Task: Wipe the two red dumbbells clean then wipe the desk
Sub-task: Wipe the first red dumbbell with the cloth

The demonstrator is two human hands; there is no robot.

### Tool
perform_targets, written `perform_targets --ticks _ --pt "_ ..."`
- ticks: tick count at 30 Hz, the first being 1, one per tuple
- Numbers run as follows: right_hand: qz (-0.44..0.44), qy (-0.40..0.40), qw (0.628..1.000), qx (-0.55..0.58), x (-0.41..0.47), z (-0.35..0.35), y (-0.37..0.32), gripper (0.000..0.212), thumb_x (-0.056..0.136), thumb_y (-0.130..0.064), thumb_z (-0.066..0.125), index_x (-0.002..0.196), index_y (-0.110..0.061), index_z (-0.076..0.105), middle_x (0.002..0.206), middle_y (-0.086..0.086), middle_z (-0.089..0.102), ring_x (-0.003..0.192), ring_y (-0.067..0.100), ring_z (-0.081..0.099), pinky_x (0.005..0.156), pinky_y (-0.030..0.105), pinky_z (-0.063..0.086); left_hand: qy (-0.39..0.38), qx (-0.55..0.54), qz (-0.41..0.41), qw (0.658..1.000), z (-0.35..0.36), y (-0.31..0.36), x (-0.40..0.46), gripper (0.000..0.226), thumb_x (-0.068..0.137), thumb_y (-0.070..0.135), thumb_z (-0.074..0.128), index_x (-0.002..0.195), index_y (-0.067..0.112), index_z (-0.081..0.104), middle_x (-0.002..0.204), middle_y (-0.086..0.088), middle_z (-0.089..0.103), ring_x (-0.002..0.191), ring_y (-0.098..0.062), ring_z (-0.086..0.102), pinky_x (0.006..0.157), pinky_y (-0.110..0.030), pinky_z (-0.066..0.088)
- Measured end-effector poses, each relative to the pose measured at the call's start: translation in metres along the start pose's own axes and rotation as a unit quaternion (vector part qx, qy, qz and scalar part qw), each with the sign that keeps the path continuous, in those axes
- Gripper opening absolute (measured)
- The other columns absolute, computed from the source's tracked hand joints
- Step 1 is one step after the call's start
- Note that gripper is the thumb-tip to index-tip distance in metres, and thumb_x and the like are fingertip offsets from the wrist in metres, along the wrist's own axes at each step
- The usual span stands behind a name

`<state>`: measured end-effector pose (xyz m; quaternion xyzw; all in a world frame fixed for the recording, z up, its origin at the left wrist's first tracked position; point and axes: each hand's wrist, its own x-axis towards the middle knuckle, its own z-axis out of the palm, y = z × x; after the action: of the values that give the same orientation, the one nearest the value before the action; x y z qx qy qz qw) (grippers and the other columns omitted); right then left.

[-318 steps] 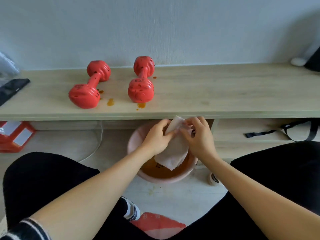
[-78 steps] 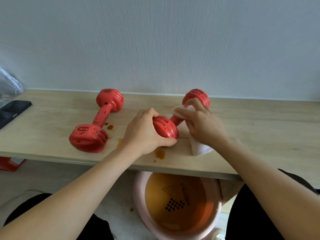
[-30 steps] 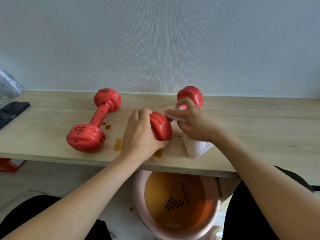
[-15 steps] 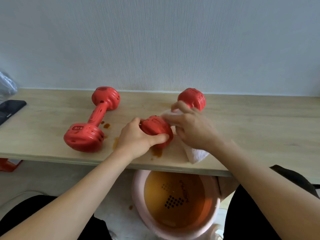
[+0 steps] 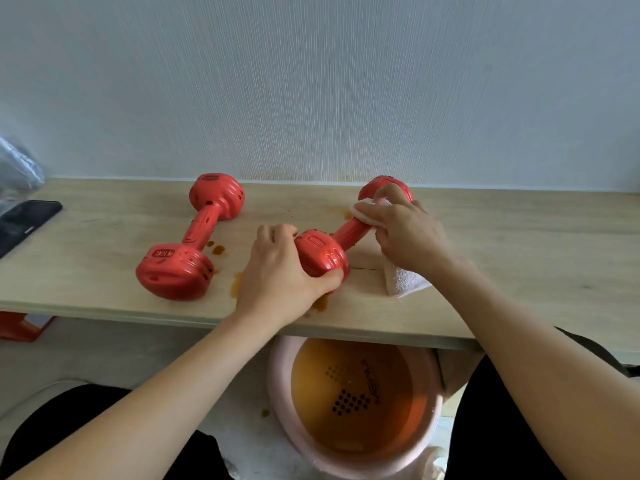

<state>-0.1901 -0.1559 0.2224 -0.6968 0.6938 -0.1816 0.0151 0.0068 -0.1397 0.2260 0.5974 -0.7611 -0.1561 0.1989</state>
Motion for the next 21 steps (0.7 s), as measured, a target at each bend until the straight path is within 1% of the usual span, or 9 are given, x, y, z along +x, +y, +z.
perform_targets --ticks 3,5,7,9,13,14,16,18,21 --pt "-0.025 -0.019 0.999 0.027 -0.003 -0.003 -0.001 0.045 0.091 -0.016 0.043 0.127 -0.042 0.051 0.132 -0.006 0.037 0.112 0.032 0.047 0.077 0.038 0.045 0.034 0.046 0.035 0.998 0.005 0.005 -0.004 0.092 0.055 0.062 0.077 0.127 0.020 0.037 0.124 0.000 0.042 0.112 -0.019 0.044 0.079 -0.029 0.040" --pt "-0.101 -0.036 0.992 0.063 -0.015 -0.001 -0.010 0.046 0.084 -0.018 0.040 0.122 -0.038 0.055 0.127 0.000 0.040 0.105 0.035 0.052 0.077 0.045 0.050 0.049 0.042 0.022 0.998 0.004 0.005 0.001 0.090 0.051 0.062 0.078 0.121 0.020 0.043 0.118 0.001 0.047 0.107 -0.020 0.048 0.076 -0.029 0.040" --pt "-0.153 -0.051 0.984 0.073 -0.028 0.003 -0.018 0.051 0.081 -0.017 0.040 0.125 -0.040 0.053 0.125 0.001 0.041 0.099 0.035 0.054 0.077 0.046 0.050 0.053 0.040 0.018 0.998 0.001 0.005 0.004 0.086 0.048 0.062 0.078 0.117 0.021 0.047 0.114 0.001 0.051 0.102 -0.020 0.052 0.073 -0.028 0.037" --pt "-0.134 -0.037 0.989 0.050 -0.028 0.002 -0.015 0.053 0.086 -0.013 0.045 0.128 -0.045 0.050 0.126 -0.002 0.041 0.101 0.032 0.053 0.079 0.047 0.050 0.045 0.045 0.022 0.998 -0.002 0.004 0.005 0.087 0.046 0.061 0.079 0.116 0.022 0.048 0.113 0.003 0.052 0.100 -0.019 0.053 0.072 -0.027 0.036" --pt "-0.004 0.005 1.000 0.005 -0.009 -0.006 0.003 0.047 0.091 -0.013 0.045 0.125 -0.044 0.051 0.129 -0.007 0.040 0.109 0.030 0.048 0.080 0.042 0.049 0.020 0.032 0.005 0.999 -0.005 0.005 0.010 0.092 0.042 0.062 0.081 0.118 0.024 0.048 0.113 0.005 0.055 0.098 -0.017 0.055 0.075 -0.029 0.044" --pt "0.009 0.007 1.000 0.004 -0.005 -0.006 0.004 0.045 0.091 -0.013 0.045 0.124 -0.043 0.051 0.129 -0.007 0.039 0.109 0.031 0.047 0.078 0.040 0.048 0.014 0.019 -0.004 1.000 -0.006 0.005 0.011 0.092 0.041 0.063 0.081 0.118 0.024 0.049 0.111 0.006 0.056 0.097 -0.017 0.055 0.076 -0.030 0.046" --pt "-0.003 0.010 1.000 -0.016 -0.005 -0.002 -0.003 0.041 0.090 -0.012 0.045 0.121 -0.037 0.050 0.127 -0.004 0.038 0.108 0.033 0.047 0.069 0.037 0.045 -0.006 -0.019 -0.029 0.999 -0.008 0.003 0.013 0.092 0.040 0.062 0.081 0.118 0.024 0.051 0.107 0.007 0.058 0.095 -0.016 0.057 0.078 -0.033 0.049" --pt "-0.044 0.006 0.999 -0.001 -0.011 0.000 -0.014 0.039 0.086 -0.011 0.044 0.116 -0.034 0.050 0.123 -0.003 0.037 0.102 0.033 0.049 0.066 0.037 0.045 -0.025 -0.067 -0.055 0.996 -0.008 -0.001 0.016 0.092 0.035 0.065 0.078 0.114 0.022 0.055 0.103 0.006 0.062 0.093 -0.017 0.059 0.081 -0.034 0.050" --pt "-0.126 -0.024 0.991 0.045 -0.028 0.004 -0.027 0.045 0.083 -0.013 0.044 0.121 -0.037 0.052 0.125 -0.001 0.039 0.099 0.033 0.052 0.076 0.042 0.049 -0.044 -0.101 -0.076 0.991 -0.012 -0.003 0.018 0.096 0.025 0.072 0.069 0.107 0.023 0.058 0.100 0.005 0.065 0.091 -0.018 0.062 0.083 -0.039 0.052"
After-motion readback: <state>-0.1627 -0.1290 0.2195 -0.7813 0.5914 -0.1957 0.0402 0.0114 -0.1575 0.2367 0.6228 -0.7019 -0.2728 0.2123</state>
